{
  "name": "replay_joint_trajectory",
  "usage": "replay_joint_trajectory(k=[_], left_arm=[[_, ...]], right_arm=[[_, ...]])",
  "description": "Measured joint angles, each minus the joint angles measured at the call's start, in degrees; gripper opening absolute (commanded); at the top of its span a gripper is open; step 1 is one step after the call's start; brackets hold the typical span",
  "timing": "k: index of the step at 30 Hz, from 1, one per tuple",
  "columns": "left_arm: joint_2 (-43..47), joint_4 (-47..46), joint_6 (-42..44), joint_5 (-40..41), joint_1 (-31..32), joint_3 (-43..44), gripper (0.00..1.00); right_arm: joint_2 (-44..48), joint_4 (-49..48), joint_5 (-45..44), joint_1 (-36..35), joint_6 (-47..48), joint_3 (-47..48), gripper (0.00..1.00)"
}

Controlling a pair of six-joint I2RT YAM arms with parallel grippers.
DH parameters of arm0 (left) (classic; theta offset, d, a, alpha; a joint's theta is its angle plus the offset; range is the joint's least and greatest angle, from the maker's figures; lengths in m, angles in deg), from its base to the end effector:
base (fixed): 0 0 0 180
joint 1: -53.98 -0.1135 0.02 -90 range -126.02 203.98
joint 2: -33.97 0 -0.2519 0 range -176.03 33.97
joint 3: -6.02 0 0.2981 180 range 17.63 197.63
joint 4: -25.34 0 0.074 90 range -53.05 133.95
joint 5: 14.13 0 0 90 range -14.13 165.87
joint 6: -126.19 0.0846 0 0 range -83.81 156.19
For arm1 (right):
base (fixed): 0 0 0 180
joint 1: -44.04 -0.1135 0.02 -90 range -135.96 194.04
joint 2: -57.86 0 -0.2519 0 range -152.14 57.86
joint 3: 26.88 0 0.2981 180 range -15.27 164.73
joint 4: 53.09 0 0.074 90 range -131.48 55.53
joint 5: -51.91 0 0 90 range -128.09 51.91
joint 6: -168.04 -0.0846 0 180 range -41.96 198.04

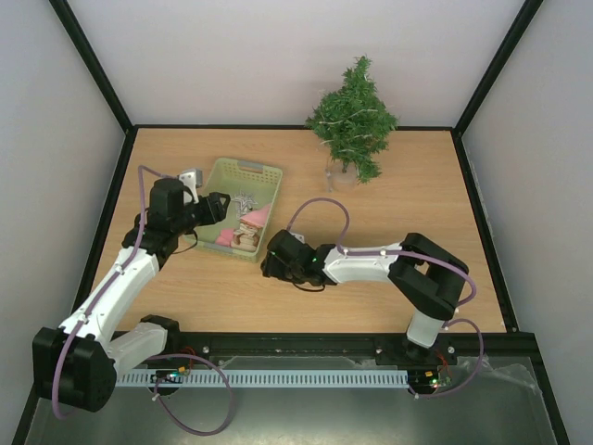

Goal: Decorate the small christmas tree
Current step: Pick up the decoration item from the center of the board.

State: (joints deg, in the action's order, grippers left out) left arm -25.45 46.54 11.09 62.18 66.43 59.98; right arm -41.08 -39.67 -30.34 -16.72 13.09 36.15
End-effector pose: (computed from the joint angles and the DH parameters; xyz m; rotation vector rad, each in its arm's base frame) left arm 0.3162 -0.0903 0.2319 -0.0760 2.0835 -0.6491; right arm 0.1871 0.3576 0.0678 0.0317 2.7633 0.9964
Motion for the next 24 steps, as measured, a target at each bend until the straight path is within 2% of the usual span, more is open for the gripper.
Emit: replay_joint_trajectory(k=[5, 11, 15, 19, 24], left_arm=[[0.2, 0.0, 0.1, -0.2, 0.0, 0.0, 0.67], [0.3, 0.0, 0.2, -0.4, 0.0, 0.0, 0.67], [0.3, 0.0, 0.4, -0.4, 0.0, 0.0, 0.67], [0.3, 0.0, 0.4, -0.4, 0.0, 0.0, 0.67], [0.3, 0.0, 0.4, -0.5, 0.0, 0.0, 0.67]], right_arm=[[-0.9, 2.6, -3.3, 0.0, 2.1, 1.6, 0.63], [0.0, 7.7, -8.4, 0.0, 5.7, 1.2, 0.67], [3.0, 12.3, -12.3, 0.0, 9.1, -0.3, 0.69], [6.8, 14.7, -14.1, 0.0, 11.9, -1.5, 0.75], [11.5, 16.0, -15.3, 0.0, 14.7, -1.7, 0.73]])
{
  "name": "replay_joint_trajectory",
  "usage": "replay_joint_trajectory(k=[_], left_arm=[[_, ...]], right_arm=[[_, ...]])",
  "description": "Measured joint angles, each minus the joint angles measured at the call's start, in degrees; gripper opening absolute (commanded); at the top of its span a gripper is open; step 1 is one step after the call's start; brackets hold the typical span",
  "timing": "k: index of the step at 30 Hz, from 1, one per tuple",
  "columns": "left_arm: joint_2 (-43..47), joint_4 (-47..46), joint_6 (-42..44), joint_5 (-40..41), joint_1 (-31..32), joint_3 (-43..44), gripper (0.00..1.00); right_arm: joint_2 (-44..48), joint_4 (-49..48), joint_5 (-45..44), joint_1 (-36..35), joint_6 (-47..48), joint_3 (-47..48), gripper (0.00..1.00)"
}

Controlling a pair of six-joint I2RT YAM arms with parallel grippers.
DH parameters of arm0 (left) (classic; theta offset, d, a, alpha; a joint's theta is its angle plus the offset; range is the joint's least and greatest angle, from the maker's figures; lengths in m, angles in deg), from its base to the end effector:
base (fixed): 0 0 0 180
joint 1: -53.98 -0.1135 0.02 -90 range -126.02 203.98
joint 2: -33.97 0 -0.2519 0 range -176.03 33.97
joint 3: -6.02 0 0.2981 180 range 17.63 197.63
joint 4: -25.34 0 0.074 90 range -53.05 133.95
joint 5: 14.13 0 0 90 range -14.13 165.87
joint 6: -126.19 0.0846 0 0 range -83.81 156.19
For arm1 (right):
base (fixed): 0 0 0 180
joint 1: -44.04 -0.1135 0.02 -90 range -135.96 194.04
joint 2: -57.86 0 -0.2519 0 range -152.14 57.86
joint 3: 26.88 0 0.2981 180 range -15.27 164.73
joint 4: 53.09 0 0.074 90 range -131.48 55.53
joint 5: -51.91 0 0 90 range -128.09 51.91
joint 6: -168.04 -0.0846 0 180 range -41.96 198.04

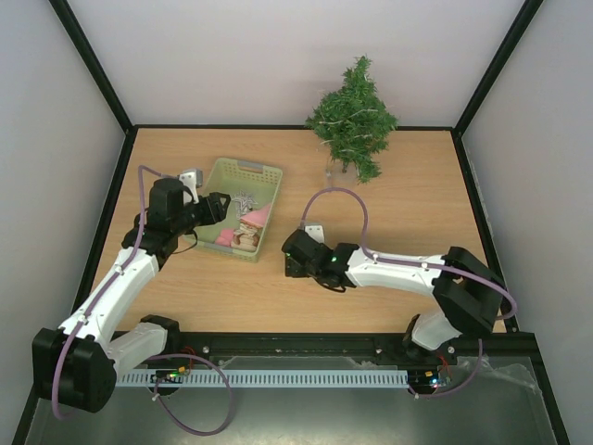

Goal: Decorate the small christmas tree
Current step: Pick up the decoration item from the center of the board.

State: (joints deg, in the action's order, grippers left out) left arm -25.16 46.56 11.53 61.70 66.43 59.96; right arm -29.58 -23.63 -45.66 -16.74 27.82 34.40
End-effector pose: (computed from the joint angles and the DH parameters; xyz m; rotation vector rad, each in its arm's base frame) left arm 0.3152 -0.0908 0.2333 -0.0617 2.0792 -0.6535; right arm 0.1881 0.3135 0.1034 -0.1890 2.6316 0.5737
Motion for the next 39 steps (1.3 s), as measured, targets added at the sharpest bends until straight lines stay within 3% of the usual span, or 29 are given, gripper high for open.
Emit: replay_joint_trajectory(k=[10, 21, 26, 33, 39], left_arm=[[0.3, 0.0, 0.2, -1.6, 0.0, 0.0, 0.67], [1.4, -0.8, 0.5, -4.8, 0.0, 0.0, 0.65], [1.4, -1.6, 0.7, -5.7, 0.0, 0.0, 0.64], [1.5, -2.6, 1.3, -6.9, 0.0, -0.8, 0.61], [2.5, -3.3, 2.4, -9.0, 0.0, -2.0, 0.57]], right_arm=[[3.3, -0.6, 4.6, 0.1, 15.6, -1.1, 0.75], [-3.0, 0.0, 7.0, 2.1, 27.1, -0.5, 0.72], [-5.2, -0.2, 8.4, 2.3, 30.5, 0.8, 0.66], [-8.0, -0.2, 8.6, 2.4, 32.6, 3.2, 0.44], [-6.7, 0.8, 6.1, 2.6, 31.3, 3.3, 0.37]])
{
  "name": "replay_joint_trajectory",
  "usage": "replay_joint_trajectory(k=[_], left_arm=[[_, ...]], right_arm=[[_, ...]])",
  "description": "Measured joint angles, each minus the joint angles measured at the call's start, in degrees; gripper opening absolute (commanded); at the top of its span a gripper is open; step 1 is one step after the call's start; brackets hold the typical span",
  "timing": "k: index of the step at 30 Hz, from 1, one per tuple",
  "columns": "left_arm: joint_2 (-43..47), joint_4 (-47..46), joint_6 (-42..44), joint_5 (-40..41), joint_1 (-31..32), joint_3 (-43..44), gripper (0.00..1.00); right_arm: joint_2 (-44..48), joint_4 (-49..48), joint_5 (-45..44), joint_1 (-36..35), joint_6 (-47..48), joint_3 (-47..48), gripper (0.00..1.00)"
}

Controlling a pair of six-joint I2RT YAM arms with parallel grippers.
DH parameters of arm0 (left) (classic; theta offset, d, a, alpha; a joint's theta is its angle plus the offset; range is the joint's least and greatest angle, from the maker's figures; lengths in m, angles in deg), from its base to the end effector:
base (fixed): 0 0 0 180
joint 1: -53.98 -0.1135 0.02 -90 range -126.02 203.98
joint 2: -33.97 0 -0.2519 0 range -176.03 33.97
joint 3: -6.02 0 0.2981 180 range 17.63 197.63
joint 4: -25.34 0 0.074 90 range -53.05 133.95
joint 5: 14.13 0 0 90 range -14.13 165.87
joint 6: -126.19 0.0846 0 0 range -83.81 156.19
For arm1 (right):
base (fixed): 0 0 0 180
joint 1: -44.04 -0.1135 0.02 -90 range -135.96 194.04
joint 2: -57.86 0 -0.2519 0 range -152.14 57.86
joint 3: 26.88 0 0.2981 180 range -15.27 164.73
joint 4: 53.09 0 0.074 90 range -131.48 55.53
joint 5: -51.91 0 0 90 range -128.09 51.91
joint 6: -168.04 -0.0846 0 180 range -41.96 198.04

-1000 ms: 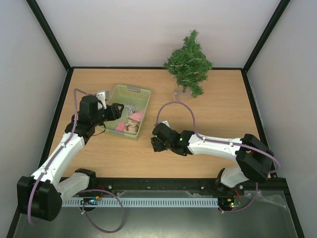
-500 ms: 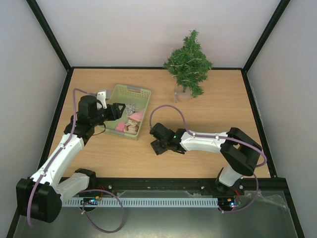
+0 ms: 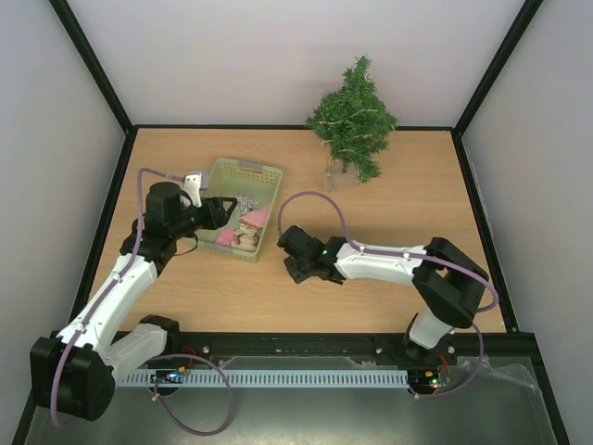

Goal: Decorate the small christmas tree
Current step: Pick up the decoration item from the center of the board.

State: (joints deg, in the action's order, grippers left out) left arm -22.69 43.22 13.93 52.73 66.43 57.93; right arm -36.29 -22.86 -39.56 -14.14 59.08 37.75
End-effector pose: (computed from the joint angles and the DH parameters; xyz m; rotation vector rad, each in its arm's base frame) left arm 0.3041 -0.1012 0.2409 0.1008 2.0147 -0.7879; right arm 0.2009 0.3196 0.0809 -0.8912 2.5291 0.4250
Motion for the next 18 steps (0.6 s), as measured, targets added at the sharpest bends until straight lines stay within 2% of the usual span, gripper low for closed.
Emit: replay_joint_trajectory(k=[9, 14, 18], left_arm=[[2.1, -6.8, 1.2, -9.0, 1.6, -1.0, 0.55], [3.8, -12.9, 1.6, -14.5, 7.0, -2.2, 0.55], [3.8, -16.6, 2.7, -17.3, 12.9, -2.2, 0.55]], right_arm=[[14.1, 0.8, -4.5, 2.7, -7.1, 1.8, 0.36], [24.5, -4.6, -1.5, 8.1, -14.4, 0.0, 0.36], [30.8, -11.3, 3.9, 9.0, -22.4, -3.6, 0.35]])
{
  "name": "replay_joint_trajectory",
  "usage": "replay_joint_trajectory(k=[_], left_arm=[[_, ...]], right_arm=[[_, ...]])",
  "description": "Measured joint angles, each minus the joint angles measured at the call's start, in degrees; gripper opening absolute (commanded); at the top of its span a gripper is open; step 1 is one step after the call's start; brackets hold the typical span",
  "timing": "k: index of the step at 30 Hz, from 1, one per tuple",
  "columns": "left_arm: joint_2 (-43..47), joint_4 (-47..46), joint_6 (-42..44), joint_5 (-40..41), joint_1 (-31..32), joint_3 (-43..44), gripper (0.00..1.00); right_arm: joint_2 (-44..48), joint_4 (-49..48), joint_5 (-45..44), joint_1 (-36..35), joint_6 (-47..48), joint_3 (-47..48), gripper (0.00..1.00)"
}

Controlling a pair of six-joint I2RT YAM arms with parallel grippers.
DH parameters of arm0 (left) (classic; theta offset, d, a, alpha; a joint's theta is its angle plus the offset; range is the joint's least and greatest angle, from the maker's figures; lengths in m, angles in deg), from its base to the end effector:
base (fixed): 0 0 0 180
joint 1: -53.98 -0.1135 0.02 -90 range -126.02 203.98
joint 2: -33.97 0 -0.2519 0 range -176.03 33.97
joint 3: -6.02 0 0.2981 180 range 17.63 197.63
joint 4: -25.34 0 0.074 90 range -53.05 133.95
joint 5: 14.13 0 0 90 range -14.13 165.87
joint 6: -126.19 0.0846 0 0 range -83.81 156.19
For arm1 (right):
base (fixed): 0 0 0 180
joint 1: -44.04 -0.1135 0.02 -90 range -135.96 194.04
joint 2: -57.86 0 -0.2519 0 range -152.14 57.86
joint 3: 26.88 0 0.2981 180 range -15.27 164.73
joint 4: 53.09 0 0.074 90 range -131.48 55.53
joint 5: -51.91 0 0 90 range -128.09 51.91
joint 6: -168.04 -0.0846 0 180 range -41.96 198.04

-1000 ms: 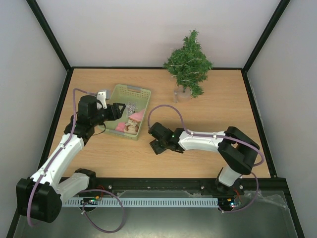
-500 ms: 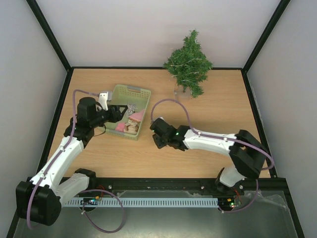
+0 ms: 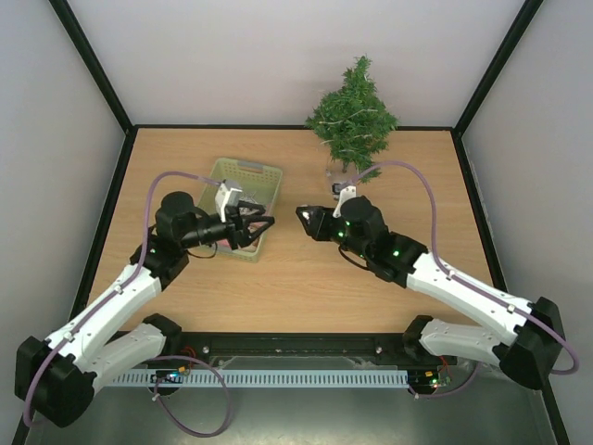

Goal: Decorate the small christmas tree
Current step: Pick up the decoration item from the center of the board, then hang the decoration item on the Christmas tree.

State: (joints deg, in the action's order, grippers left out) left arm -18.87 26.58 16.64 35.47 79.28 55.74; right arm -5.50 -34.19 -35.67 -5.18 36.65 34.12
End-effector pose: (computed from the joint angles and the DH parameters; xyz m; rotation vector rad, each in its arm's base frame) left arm 0.2510 -0.1793 0.2875 0.6524 1.6392 -1.1582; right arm 0.2276 0.2694 0.2689 -0.1739 2.0957 1.0536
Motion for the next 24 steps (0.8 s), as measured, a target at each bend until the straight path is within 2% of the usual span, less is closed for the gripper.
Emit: replay_joint_trajectory(k=[4, 14, 24], left_arm=[[-0.7, -2.3, 1.4, -1.9, 5.0, 0.0, 0.55], [-3.7, -7.6, 0.6, -4.2, 10.1, 1.3, 0.57], [-7.8, -10.8, -0.9, -4.6, 14.7, 6.2, 0.47]], right_arm=[[4.1, -5.2, 2.8, 0.0, -6.6, -2.7, 0.36], [14.3, -13.0, 5.3, 0.0, -14.2, -5.8, 0.36], [16.8, -21.7, 10.3, 0.0, -21.9, -11.8, 0.35]])
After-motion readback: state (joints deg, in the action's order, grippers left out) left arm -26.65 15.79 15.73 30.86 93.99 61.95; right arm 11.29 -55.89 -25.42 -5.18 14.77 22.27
